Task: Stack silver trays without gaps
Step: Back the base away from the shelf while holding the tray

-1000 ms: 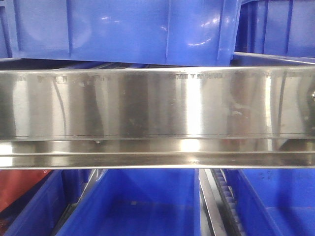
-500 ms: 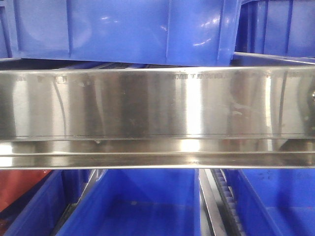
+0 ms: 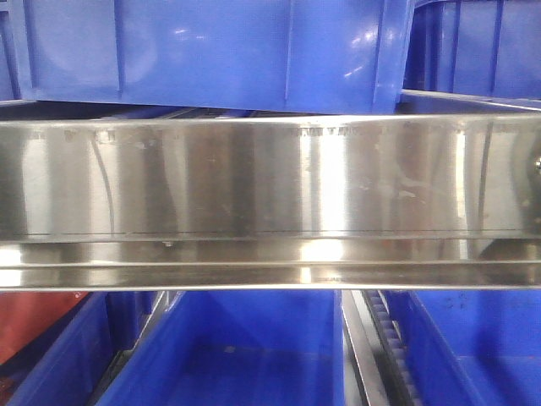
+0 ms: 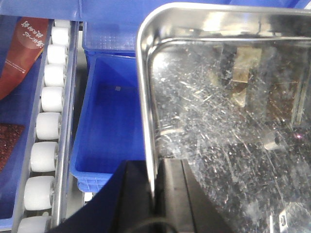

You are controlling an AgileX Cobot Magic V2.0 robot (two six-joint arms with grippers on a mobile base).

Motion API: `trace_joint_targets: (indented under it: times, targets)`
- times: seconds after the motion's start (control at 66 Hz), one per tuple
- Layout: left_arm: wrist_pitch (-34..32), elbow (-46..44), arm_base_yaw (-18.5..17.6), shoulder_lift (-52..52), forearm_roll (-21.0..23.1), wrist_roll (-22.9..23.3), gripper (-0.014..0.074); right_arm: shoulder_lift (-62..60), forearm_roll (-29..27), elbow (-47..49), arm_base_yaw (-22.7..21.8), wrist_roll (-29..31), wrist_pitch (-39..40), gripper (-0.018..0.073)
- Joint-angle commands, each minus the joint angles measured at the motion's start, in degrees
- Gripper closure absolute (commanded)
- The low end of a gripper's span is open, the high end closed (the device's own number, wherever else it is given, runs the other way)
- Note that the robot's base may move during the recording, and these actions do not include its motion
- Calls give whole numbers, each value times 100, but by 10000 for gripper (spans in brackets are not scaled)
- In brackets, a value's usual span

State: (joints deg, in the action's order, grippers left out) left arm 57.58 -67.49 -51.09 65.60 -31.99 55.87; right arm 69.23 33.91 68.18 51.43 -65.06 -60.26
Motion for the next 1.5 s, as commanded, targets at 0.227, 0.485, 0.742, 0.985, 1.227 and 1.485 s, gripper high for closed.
trace_joint_targets:
  times: [0.227,0.485,0.742,0.985,1.227,1.485]
  targets:
    - [-182,5,-64,-61,13,-22,612,-64,180,24,17,0,285,564]
    - [-182,5,-64,-61,13,-22,612,-64,180,24,17,0,285,564]
    - [-182,5,-64,-61,-275,-22,612,-64,180,24,17,0,285,564]
    - [-182,5,-64,-61,-1083,-22,612,-64,180,24,17,0,285,564]
    - [-182,5,-64,-61,-1853,-22,612,-64,180,24,17,0,285,564]
    - [-182,5,-64,-61,-2158,-22,612,-64,180,24,17,0,306,564]
